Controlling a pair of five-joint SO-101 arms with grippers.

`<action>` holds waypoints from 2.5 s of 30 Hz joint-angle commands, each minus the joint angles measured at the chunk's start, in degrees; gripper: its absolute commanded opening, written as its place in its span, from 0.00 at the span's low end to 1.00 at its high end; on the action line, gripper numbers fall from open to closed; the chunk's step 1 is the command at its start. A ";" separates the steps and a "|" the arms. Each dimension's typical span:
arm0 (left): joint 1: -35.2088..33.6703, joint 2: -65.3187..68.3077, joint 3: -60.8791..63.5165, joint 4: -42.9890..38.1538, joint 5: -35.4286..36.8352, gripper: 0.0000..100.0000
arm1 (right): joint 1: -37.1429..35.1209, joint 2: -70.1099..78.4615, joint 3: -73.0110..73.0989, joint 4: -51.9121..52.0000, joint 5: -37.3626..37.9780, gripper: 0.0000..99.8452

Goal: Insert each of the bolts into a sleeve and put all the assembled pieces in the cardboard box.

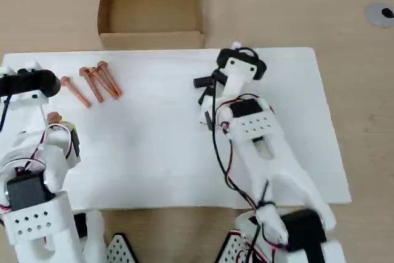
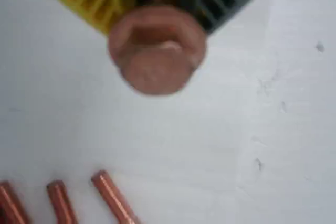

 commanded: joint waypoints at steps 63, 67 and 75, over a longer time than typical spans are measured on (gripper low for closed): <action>0.26 -1.10 1.32 1.93 0.18 0.01 | -3.91 32.57 -41.89 19.87 -2.99 0.01; 0.26 -1.10 1.32 1.93 0.09 0.01 | -1.89 32.57 -49.98 24.18 -0.79 0.01; 0.26 -1.10 1.14 1.93 0.09 0.01 | 2.95 32.92 -67.12 33.32 3.08 0.01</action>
